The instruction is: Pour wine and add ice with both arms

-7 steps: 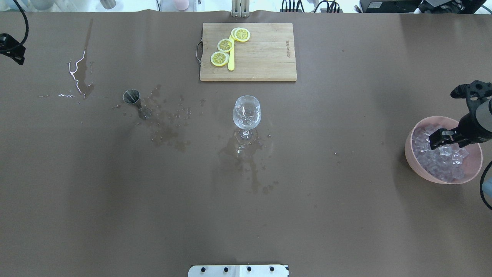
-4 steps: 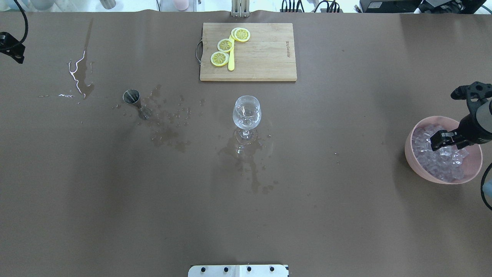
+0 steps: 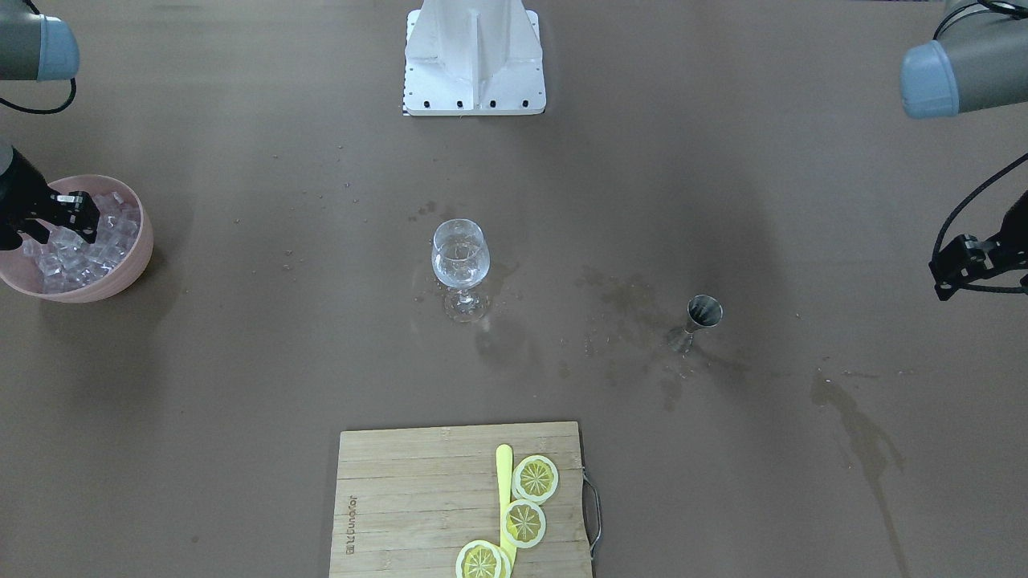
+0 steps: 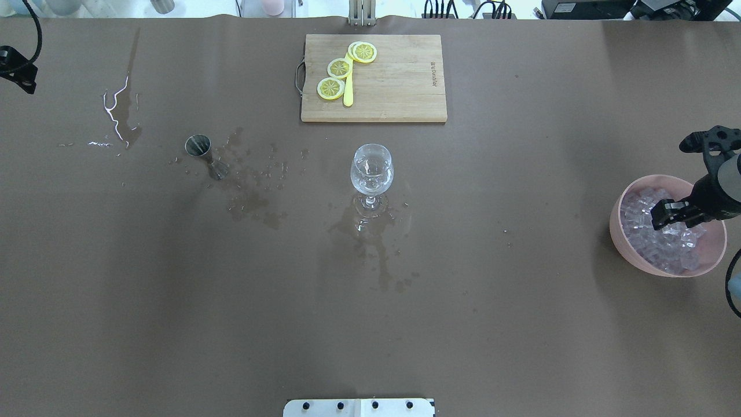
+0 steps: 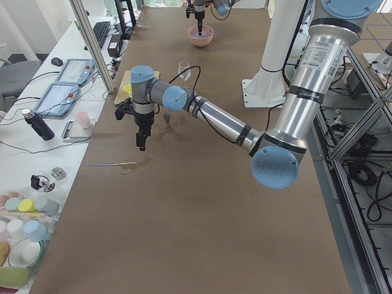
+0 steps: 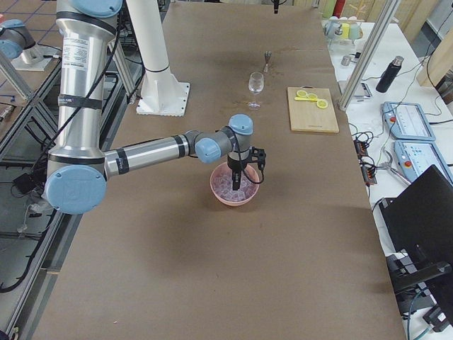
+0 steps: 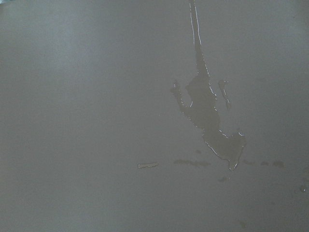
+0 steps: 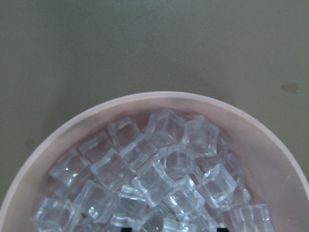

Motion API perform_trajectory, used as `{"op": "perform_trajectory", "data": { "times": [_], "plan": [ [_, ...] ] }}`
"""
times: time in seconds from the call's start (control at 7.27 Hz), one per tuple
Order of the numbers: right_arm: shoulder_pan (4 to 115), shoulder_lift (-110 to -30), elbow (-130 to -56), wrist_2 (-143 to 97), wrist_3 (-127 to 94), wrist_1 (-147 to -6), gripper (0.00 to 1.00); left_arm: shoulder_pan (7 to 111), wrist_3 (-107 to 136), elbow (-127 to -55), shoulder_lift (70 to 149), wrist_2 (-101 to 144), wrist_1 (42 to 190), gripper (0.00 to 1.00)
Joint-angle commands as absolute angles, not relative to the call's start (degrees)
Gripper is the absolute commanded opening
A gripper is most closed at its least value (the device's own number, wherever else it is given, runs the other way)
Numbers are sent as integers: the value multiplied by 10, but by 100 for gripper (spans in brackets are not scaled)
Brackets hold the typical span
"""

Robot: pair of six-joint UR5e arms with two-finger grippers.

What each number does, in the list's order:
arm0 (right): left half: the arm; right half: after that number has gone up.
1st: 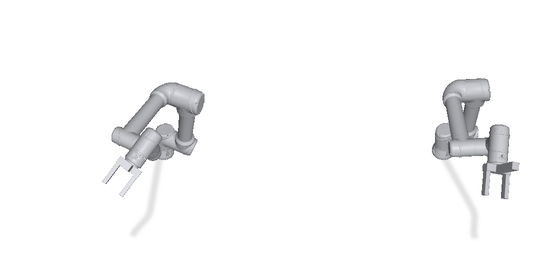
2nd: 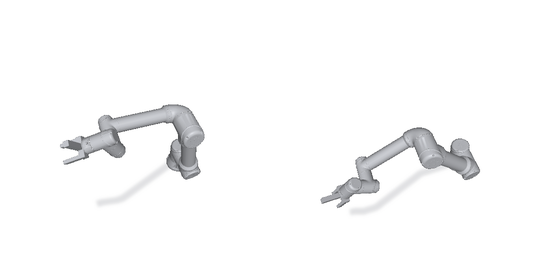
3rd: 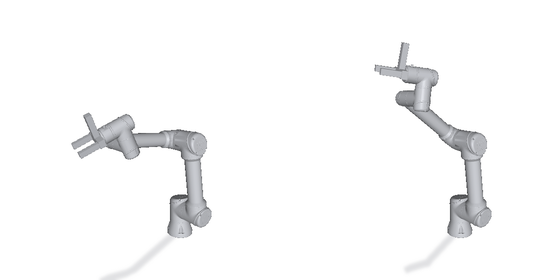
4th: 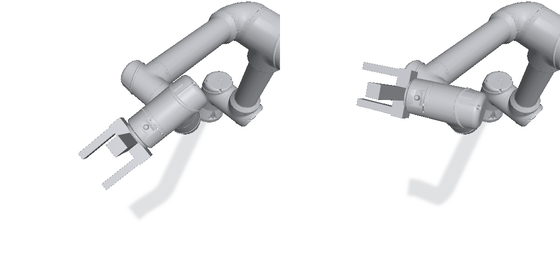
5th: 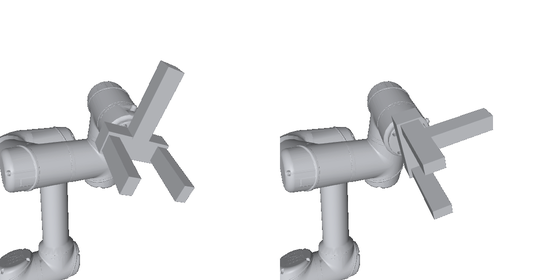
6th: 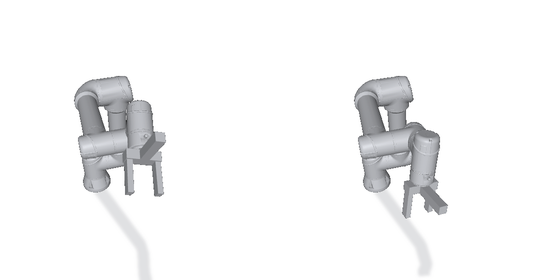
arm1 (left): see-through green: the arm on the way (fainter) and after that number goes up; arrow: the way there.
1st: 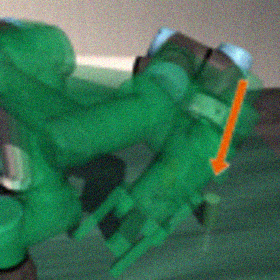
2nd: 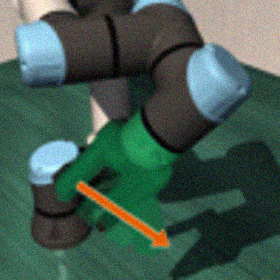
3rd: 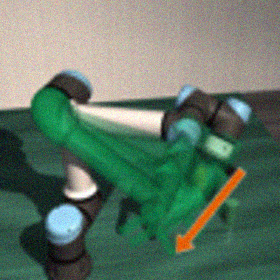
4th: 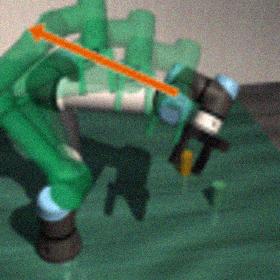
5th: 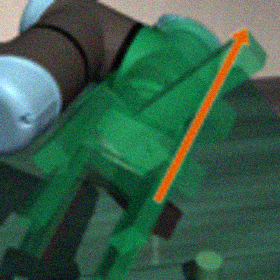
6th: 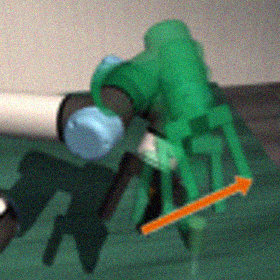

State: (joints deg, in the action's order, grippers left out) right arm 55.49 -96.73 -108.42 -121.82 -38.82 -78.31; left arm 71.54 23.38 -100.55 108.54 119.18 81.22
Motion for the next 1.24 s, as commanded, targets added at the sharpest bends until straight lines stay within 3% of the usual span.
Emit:
{"op": "perform_trajectory", "data": {
  "times": [0.0,0.28,0.55,0.83,1.1],
  "plan": [
    [553,-967,-1083,-1218,-387,-784,39,715,234,-1005,1086,1192,812,98],
    [550,-967,-1084,-1219,-387,-784,34,715,234,-1005,1086,1192,812,98],
    [553,-961,-1102,-1241,-385,-785,0,715,234,-1006,1086,1192,812,98],
    [600,-960,-1151,-1284,-379,-792,0,716,233,-1005,1085,1192,812,98],
    [632,-906,-1172,-1320,-380,-794,0,739,224,-1002,1103,1193,778,98]
  ]
}}
